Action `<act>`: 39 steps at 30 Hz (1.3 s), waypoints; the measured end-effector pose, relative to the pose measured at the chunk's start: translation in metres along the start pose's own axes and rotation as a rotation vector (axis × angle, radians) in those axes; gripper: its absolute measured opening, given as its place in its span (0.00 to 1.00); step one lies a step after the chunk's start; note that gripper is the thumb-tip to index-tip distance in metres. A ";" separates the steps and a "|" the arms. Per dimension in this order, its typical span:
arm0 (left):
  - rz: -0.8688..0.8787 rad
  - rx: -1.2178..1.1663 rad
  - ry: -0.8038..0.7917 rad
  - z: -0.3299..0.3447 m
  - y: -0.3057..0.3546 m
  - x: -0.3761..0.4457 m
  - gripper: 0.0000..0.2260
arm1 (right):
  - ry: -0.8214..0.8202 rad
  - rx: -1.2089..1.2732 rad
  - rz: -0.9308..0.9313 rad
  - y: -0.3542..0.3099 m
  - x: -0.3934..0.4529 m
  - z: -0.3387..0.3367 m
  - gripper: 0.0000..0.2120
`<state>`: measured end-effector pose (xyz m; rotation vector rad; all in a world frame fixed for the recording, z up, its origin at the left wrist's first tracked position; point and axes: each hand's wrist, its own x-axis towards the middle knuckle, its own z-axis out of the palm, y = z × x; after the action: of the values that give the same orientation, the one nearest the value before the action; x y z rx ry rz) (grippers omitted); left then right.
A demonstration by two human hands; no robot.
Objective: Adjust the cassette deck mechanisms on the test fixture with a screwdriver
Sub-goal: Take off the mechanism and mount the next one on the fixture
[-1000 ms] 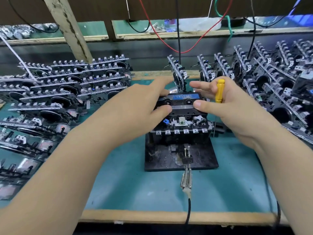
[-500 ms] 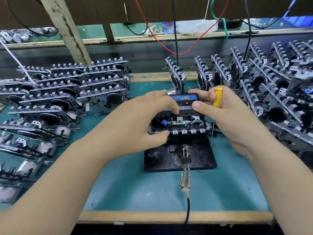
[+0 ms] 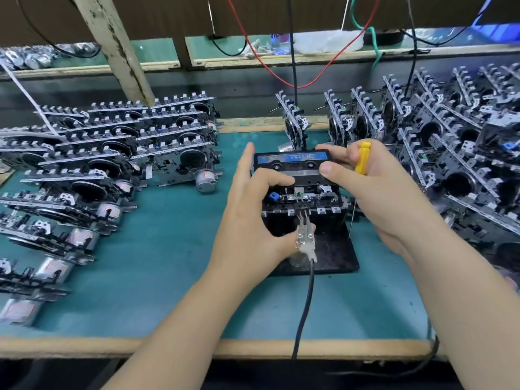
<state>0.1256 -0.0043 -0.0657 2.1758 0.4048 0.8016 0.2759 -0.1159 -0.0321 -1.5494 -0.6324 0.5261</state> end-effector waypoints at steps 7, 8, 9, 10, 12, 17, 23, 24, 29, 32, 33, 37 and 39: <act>0.016 -0.038 0.068 0.007 -0.004 -0.007 0.24 | 0.126 -0.256 -0.063 -0.014 -0.016 0.004 0.13; 0.014 -0.045 0.073 0.008 -0.009 -0.006 0.24 | 0.142 -0.291 -0.072 -0.016 -0.020 0.002 0.12; -0.006 -0.053 0.075 0.009 -0.013 -0.001 0.25 | 0.145 -0.309 -0.080 -0.016 -0.024 -0.001 0.12; -0.113 -0.104 0.092 0.007 -0.013 0.008 0.28 | 0.143 -0.323 -0.087 -0.015 -0.025 -0.003 0.13; -0.312 -0.242 0.025 -0.009 -0.023 0.011 0.33 | 0.142 -0.294 -0.067 -0.007 -0.024 -0.010 0.10; -0.384 -0.455 -0.082 -0.009 -0.022 0.032 0.37 | 0.195 -0.244 0.023 0.009 -0.033 -0.016 0.07; 0.036 -0.101 0.045 0.005 -0.015 0.002 0.29 | 0.205 -0.570 -0.050 0.003 -0.059 -0.024 0.10; 0.021 -0.115 0.068 0.006 -0.014 -0.001 0.29 | 0.186 -0.600 -0.040 0.001 -0.061 -0.026 0.09; 0.006 -0.135 0.107 0.005 -0.008 0.000 0.28 | 0.174 -0.632 -0.005 -0.008 -0.069 -0.038 0.07; 0.002 -0.141 0.095 0.006 -0.007 -0.001 0.28 | 0.163 -0.646 -0.009 -0.014 -0.074 -0.039 0.09; -0.003 -0.142 0.090 0.005 -0.006 -0.001 0.27 | 0.154 -0.659 -0.021 -0.016 -0.075 -0.040 0.09; -0.038 -0.145 0.066 0.004 -0.002 -0.002 0.27 | 0.144 -0.699 -0.078 -0.018 -0.074 -0.042 0.10; -0.048 -0.146 0.061 0.003 -0.002 -0.002 0.28 | 0.186 -0.691 -0.120 -0.021 -0.073 -0.042 0.12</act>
<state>0.1261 -0.0057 -0.0703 2.0035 0.4144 0.8461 0.2481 -0.1957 -0.0113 -2.1578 -0.8035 0.0575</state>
